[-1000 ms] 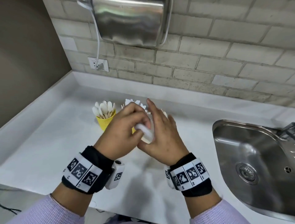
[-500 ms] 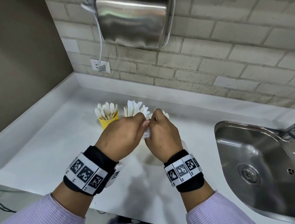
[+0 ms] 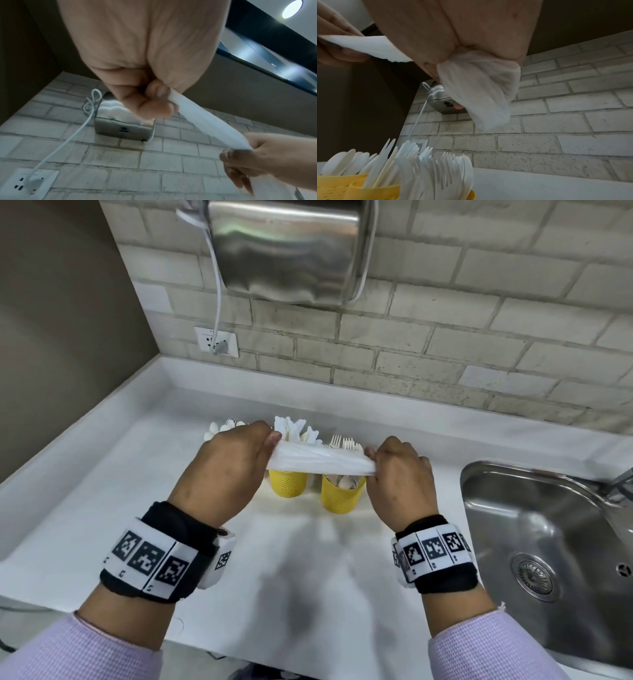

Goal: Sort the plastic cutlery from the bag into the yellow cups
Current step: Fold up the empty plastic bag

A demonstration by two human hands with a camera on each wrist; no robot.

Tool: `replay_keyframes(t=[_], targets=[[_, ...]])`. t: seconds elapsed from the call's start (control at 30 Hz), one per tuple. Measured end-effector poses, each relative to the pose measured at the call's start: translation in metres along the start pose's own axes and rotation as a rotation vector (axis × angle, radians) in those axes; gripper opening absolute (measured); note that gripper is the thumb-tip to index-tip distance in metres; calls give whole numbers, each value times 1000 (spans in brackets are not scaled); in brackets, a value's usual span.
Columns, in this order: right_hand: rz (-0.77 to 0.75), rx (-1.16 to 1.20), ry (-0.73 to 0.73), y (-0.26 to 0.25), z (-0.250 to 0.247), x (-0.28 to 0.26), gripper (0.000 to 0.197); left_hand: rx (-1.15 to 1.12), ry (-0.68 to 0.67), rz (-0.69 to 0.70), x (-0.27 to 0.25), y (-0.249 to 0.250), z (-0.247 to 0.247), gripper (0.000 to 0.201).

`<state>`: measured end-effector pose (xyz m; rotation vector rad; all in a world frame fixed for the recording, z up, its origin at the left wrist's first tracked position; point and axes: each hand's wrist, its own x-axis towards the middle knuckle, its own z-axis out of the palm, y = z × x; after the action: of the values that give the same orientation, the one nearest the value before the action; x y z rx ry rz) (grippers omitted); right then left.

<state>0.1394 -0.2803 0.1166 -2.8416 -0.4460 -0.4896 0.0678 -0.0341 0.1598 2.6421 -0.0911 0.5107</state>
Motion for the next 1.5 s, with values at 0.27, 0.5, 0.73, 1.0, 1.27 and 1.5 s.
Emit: replay_keyframes(t=[0.27,0.5,0.73,1.0,1.27,1.5], targets=[[-75,22,-288,-19,-17,-8,10,284,-267,43,-12,26,9,80],[-105,183,-273,-18,-12,-12,22,45,-333,115,-25,33,36,25],[-1,278,-206,0,-1,-12,36,-147,-457,110,-19,20,18,49],[85,254,-240,14,8,-15,44,-425,-531,-176,-26,19,11,56],[-220,466,-110,-19,-13,-32,88,-322,-386,-63,-26,28,19,50],[-330,570,-92,-42,-7,-36,40,-307,-349,39,-27,36,27,24]])
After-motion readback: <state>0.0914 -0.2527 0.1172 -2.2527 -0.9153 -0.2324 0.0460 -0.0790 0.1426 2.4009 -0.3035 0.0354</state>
